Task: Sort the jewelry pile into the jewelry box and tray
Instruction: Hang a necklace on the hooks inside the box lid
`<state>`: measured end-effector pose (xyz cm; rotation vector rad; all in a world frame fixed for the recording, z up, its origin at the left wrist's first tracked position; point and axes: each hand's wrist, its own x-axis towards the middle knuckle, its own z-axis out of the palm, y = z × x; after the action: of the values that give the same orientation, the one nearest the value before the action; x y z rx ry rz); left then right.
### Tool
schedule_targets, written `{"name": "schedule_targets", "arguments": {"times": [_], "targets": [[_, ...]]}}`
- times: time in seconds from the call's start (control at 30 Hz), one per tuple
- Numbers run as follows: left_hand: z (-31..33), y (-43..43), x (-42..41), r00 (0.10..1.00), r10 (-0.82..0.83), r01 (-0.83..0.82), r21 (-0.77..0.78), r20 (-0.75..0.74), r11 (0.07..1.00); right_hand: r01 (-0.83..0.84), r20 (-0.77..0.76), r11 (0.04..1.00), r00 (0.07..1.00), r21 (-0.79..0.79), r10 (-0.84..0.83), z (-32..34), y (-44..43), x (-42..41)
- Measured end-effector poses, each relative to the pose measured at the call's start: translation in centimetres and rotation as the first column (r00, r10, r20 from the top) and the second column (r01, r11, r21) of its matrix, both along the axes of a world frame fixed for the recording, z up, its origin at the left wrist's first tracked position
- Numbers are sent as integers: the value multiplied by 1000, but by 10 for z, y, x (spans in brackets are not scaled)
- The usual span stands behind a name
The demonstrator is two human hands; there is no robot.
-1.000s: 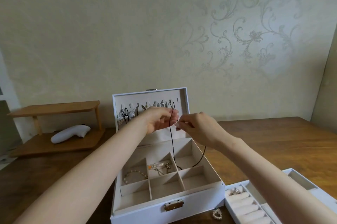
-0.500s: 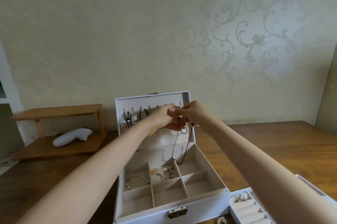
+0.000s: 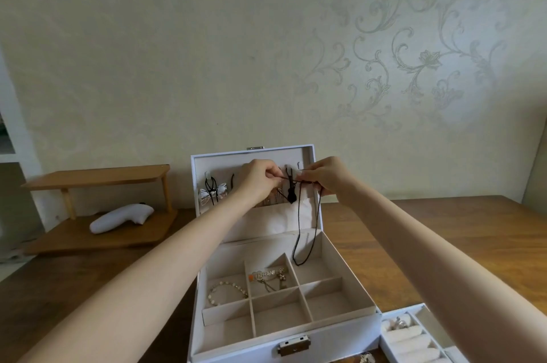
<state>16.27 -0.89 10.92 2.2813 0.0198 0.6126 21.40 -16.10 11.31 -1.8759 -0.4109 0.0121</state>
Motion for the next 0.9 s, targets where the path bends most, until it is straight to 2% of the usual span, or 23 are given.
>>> {"name": "schedule_targets", "arguments": {"times": [0.1, 0.27, 0.37, 0.5, 0.67, 0.73, 0.8, 0.9], "targets": [[0, -1, -1, 1000, -4, 4, -17, -29, 1000, 58, -22, 997, 998, 47, -57, -4, 3, 7], [-9, -2, -1, 997, 75, -68, 202, -28, 977, 173, 29, 984, 984, 39, -174, -6, 16, 14], [-12, -5, -2, 996, 84, -86, 182, 18, 980, 196, 141, 978, 973, -66, -185, -7, 30, 17], [-11, -6, 0, 992, 92, -105, 163, 87, 981, 296, 361, 929, 910, -224, -203, -9, 38, 21], [-12, 0, 2, 984, 153, -168, 185, 92, 968, 286, 459, 931, 874, -226, -157, -9, 38, 22], [-14, 1, 1, 980, 181, -194, 212, 77, 958, 277, 508, 916, 856, -291, -98, -7, 39, 21], [-16, 2, 1, 975, 202, -219, 242, 92, 945, 280, 557, 866, 830, -413, -2, -5, 39, 18], [-19, 4, -1, 973, 199, -223, 277, 113, 935, 306, 578, 729, 802, -612, 149, -6, 38, 11]]}}
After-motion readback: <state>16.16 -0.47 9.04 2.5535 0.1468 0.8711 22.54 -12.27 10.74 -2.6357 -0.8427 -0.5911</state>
